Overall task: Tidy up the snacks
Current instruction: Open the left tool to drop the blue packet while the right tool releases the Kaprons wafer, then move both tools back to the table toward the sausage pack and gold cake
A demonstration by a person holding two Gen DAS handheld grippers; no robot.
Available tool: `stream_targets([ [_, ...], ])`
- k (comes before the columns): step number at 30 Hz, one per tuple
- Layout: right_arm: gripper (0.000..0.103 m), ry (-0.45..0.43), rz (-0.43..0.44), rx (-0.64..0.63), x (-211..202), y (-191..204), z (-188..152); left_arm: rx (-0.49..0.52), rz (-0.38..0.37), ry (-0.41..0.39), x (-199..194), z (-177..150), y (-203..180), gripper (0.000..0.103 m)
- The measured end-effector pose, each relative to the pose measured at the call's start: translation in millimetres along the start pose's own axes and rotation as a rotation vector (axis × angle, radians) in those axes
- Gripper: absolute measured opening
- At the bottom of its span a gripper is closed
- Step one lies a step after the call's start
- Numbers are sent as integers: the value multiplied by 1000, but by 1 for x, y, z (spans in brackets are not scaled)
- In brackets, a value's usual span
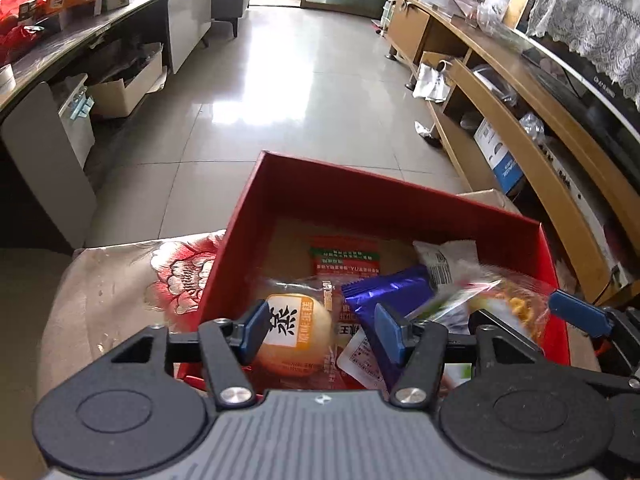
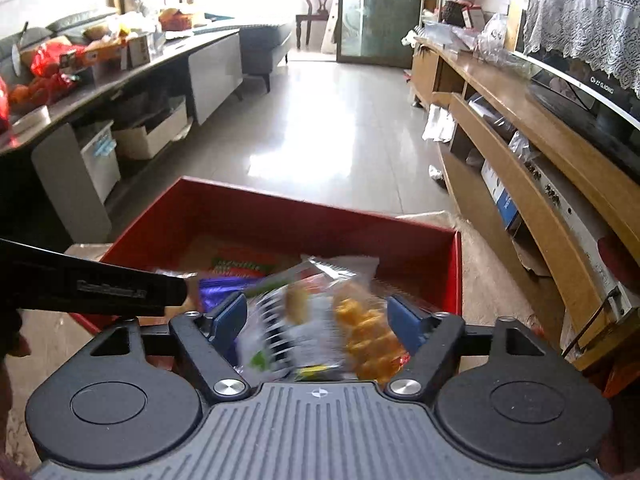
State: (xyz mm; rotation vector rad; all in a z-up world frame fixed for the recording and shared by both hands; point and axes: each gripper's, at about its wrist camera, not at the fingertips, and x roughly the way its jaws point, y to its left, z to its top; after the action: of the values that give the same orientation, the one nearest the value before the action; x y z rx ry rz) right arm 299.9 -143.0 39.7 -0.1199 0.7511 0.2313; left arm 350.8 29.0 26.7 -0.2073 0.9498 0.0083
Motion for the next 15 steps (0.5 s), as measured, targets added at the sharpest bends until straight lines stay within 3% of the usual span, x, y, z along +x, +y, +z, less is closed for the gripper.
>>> stream_targets([
  [15, 84, 12, -57, 34, -24, -6, -11, 17, -26, 10, -25, -22, 1, 59],
])
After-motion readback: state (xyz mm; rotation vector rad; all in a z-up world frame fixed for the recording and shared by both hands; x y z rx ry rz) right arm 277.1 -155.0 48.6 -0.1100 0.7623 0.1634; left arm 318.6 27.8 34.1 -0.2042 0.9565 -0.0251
